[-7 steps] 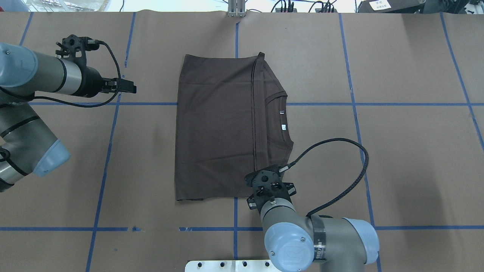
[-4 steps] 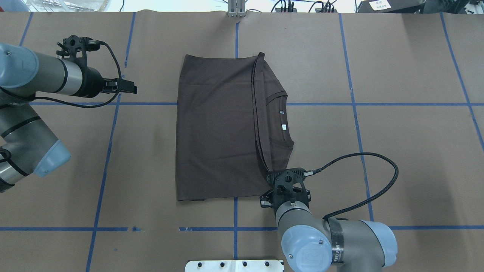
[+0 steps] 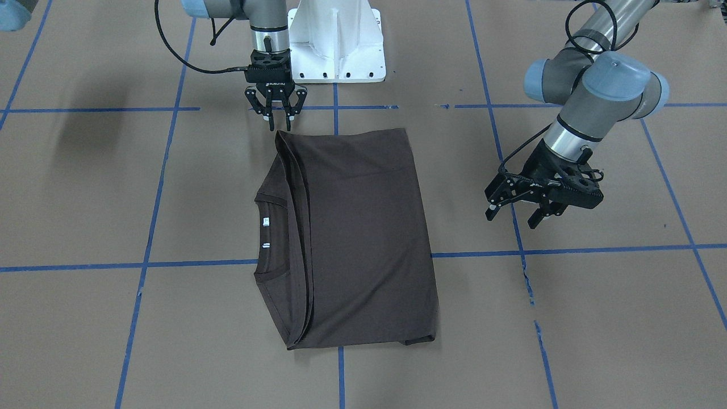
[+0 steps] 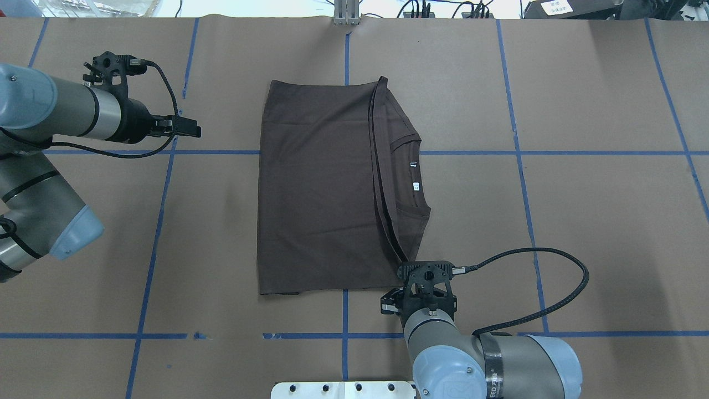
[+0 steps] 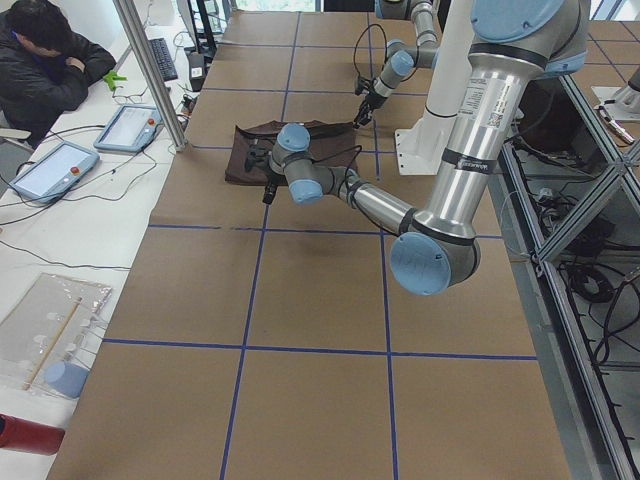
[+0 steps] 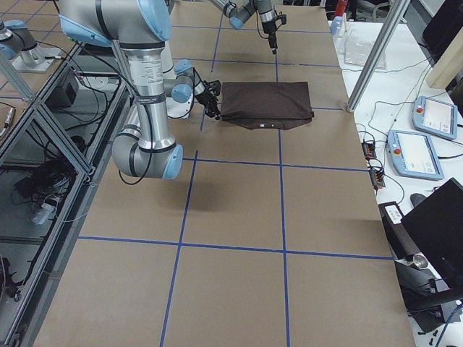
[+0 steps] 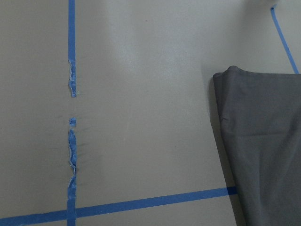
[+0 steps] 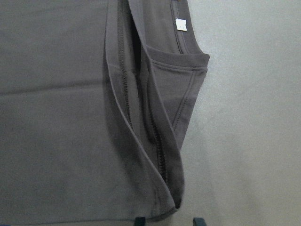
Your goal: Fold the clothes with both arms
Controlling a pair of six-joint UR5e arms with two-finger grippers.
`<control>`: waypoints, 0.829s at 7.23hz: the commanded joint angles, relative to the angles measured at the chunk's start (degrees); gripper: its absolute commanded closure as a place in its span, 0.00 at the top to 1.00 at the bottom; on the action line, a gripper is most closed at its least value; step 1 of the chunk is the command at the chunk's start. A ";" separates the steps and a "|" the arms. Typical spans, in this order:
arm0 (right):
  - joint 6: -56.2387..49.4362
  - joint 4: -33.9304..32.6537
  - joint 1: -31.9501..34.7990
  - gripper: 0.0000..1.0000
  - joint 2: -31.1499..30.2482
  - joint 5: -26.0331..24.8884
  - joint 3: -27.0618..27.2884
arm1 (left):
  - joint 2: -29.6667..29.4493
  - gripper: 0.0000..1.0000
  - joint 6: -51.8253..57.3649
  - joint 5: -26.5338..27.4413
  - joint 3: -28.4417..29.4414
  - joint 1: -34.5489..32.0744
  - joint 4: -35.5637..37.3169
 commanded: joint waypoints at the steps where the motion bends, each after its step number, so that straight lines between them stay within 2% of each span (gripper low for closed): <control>1: 0.60 0.07 0.13 0.45 -0.20 0.50 0.55 | 0.00 1.00 0.00 -0.05 0.10 0.02 0.00; 3: -7.52 -0.11 4.15 1.00 0.94 3.99 1.26 | 0.00 1.00 0.18 -0.14 0.10 0.02 0.00; 5: -17.11 -0.28 10.74 1.00 4.53 9.96 -0.05 | -0.09 1.00 0.18 -0.23 0.19 0.02 0.00; 6: -20.20 -0.19 11.81 1.00 7.25 11.47 -3.28 | -0.09 1.00 0.18 -0.23 0.10 0.02 0.00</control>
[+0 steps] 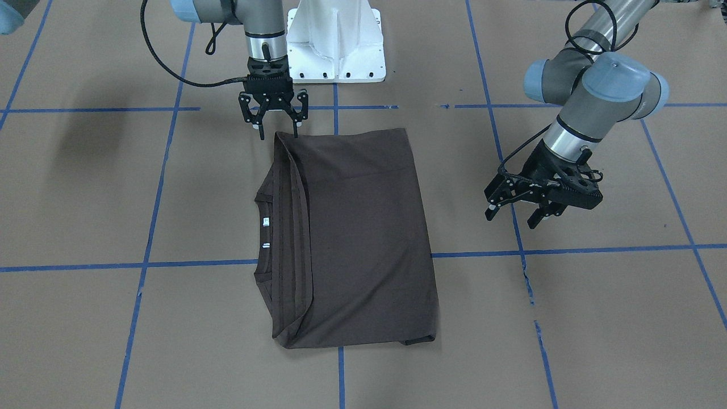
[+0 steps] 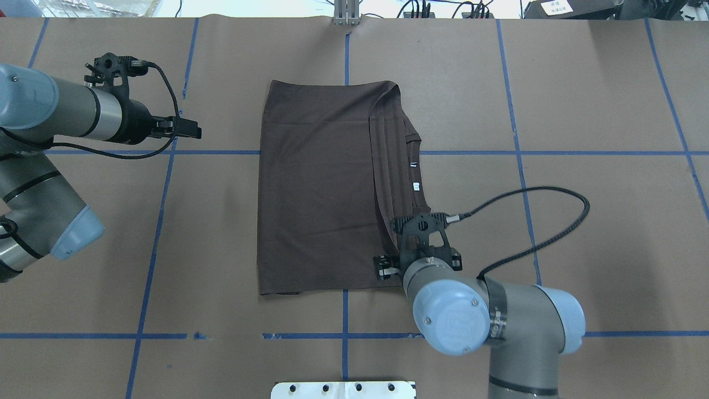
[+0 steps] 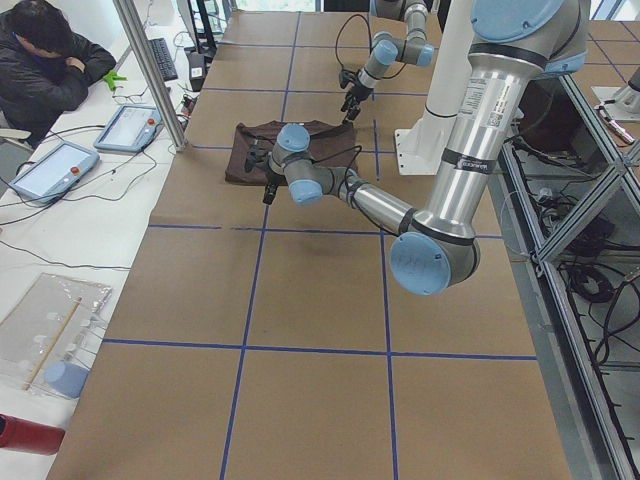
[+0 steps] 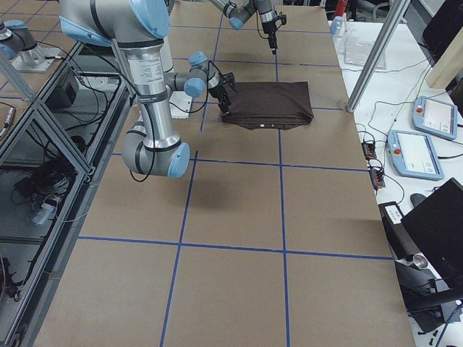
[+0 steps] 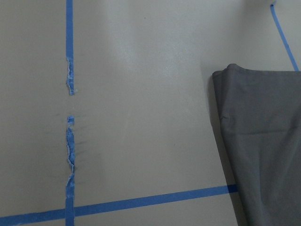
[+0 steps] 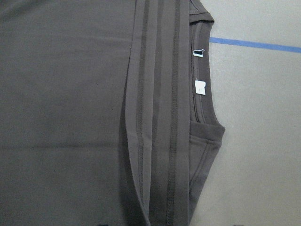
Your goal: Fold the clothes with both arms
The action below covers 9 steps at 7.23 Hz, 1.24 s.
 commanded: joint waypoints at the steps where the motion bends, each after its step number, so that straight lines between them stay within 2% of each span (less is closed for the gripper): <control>1: -5.28 0.04 2.64 1.00 4.46 2.80 -5.74 | -0.01 1.00 0.00 -0.10 -0.13 0.00 0.00; 3: -6.78 -0.65 3.69 1.00 4.82 5.59 -7.79 | 0.08 1.00 0.00 -0.10 -0.22 0.00 -0.09; 5: -7.74 -3.81 3.70 1.00 4.91 5.87 -7.79 | 0.08 1.00 -0.08 -0.01 -0.22 0.09 -0.09; 7: -7.84 -3.91 3.70 1.00 4.91 6.05 -7.97 | 0.08 1.00 -0.08 -0.10 -0.22 0.09 -0.09; 9: -10.55 -7.58 3.96 1.00 4.82 6.05 -8.06 | 0.08 1.00 -0.08 -0.19 -0.22 0.18 -0.09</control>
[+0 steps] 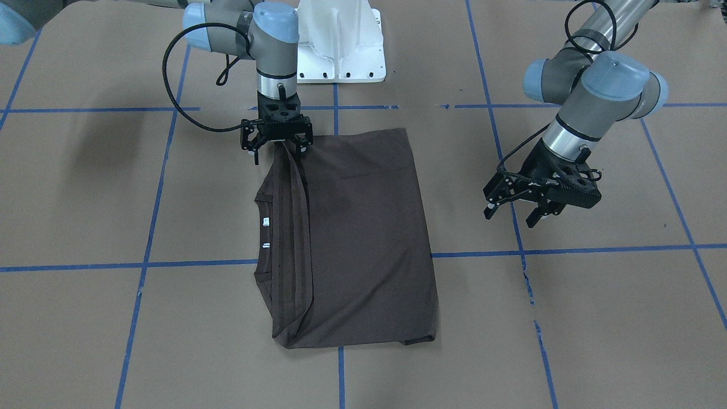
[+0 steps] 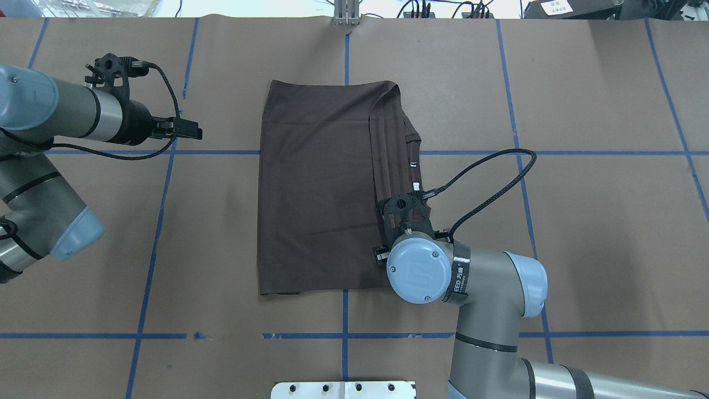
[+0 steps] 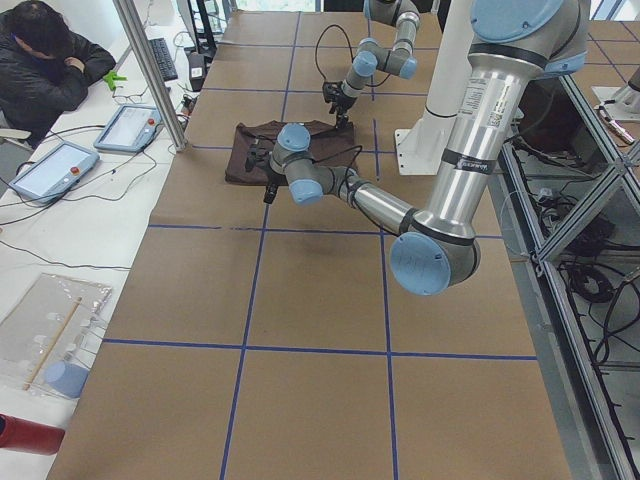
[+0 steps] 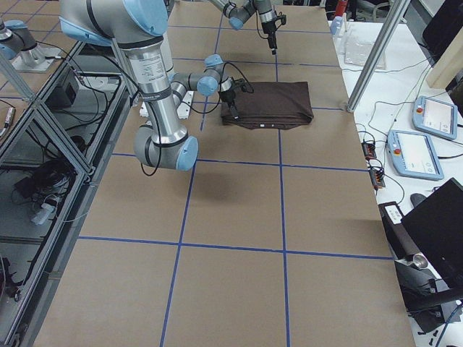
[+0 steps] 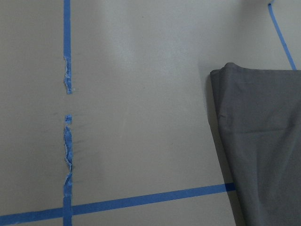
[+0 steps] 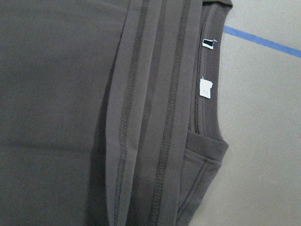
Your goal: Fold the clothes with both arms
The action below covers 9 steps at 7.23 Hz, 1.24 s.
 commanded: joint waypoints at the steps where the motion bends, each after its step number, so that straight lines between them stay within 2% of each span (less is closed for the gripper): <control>1: -2.82 -4.50 0.70 1.00 -0.16 0.03 -0.06 | 0.00 1.00 0.00 -0.04 0.00 0.03 0.00; 3: -5.71 -10.04 4.28 1.00 -0.50 2.82 -0.06 | 0.00 1.00 0.09 -0.13 0.00 0.03 -0.09; 5: -7.30 -10.07 7.63 1.00 -0.60 4.24 0.21 | 0.00 1.00 0.00 -0.13 0.00 0.03 -0.09; 6: -6.27 -6.67 8.60 1.00 -0.16 5.73 1.60 | -0.09 1.00 -0.26 -0.13 -0.17 0.29 -0.09; 8: 1.35 10.60 8.79 1.00 -1.38 8.63 1.79 | -0.09 1.00 -6.46 0.57 -3.32 3.96 0.00; 9: 6.09 14.16 8.79 1.00 -1.56 8.82 1.79 | -0.09 1.00 -9.37 1.70 -4.99 7.03 0.17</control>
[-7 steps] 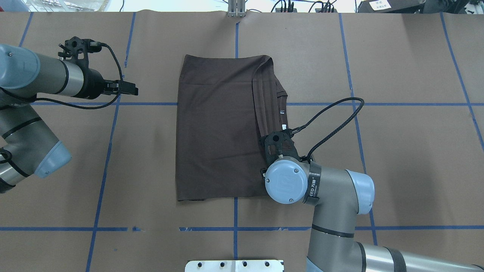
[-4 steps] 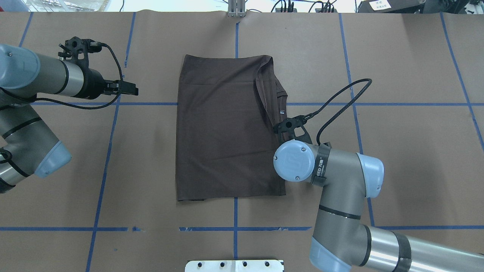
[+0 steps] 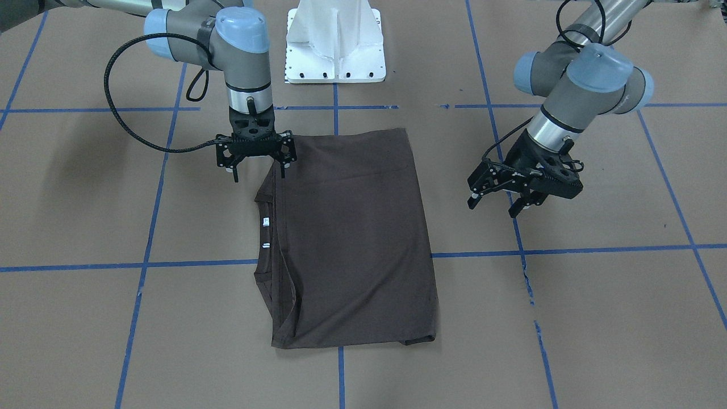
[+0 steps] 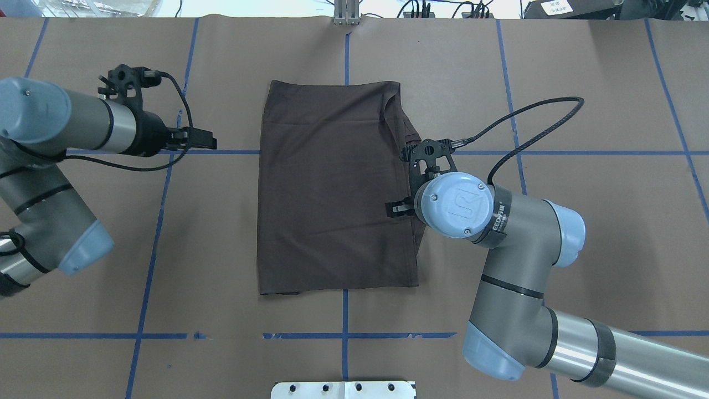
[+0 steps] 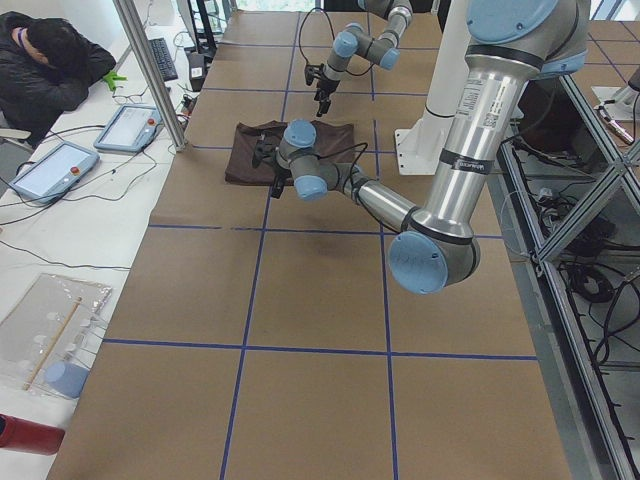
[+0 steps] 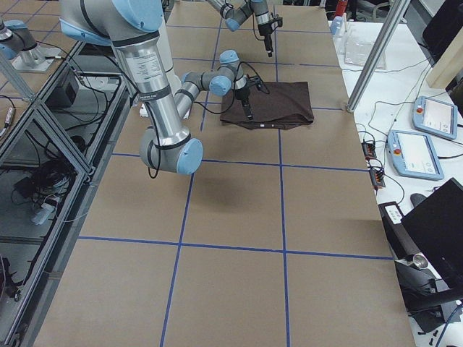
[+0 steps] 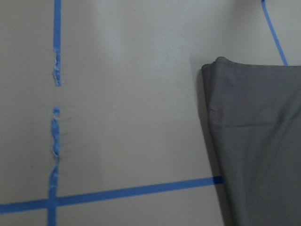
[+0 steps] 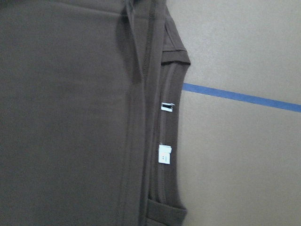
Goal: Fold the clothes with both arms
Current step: 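Lower the left gripper to the near hem corner while the right gripper holds the side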
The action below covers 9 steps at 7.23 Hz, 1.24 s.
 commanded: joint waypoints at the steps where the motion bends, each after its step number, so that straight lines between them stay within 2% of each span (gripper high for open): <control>1: 9.19 10.53 0.07 1.00 -1.53 0.84 0.05 | 0.52 1.00 -6.86 5.37 -4.22 7.55 0.33; 2: 10.28 17.27 -0.02 1.00 -4.50 0.84 0.05 | 1.57 1.00 -13.25 9.24 -6.16 12.46 0.34; 3: 11.51 19.08 -0.02 1.00 -5.40 0.75 0.23 | 2.53 0.99 -18.53 11.80 -7.75 16.51 1.03; 4: 12.30 19.09 -0.11 1.00 -5.32 0.75 0.23 | 2.80 0.72 -26.07 15.05 -8.20 20.90 1.56; 5: 12.31 19.01 -0.02 1.00 -5.23 0.66 0.23 | 2.89 0.53 -31.36 17.34 -8.11 24.78 1.65; 7: 12.31 18.92 -0.02 1.00 -5.32 0.66 0.23 | 3.33 0.45 -35.00 19.03 -8.20 28.23 3.15; 9: 12.31 18.92 -0.02 1.00 -5.32 0.66 0.23 | 3.68 0.45 -34.85 18.86 -8.64 28.33 4.28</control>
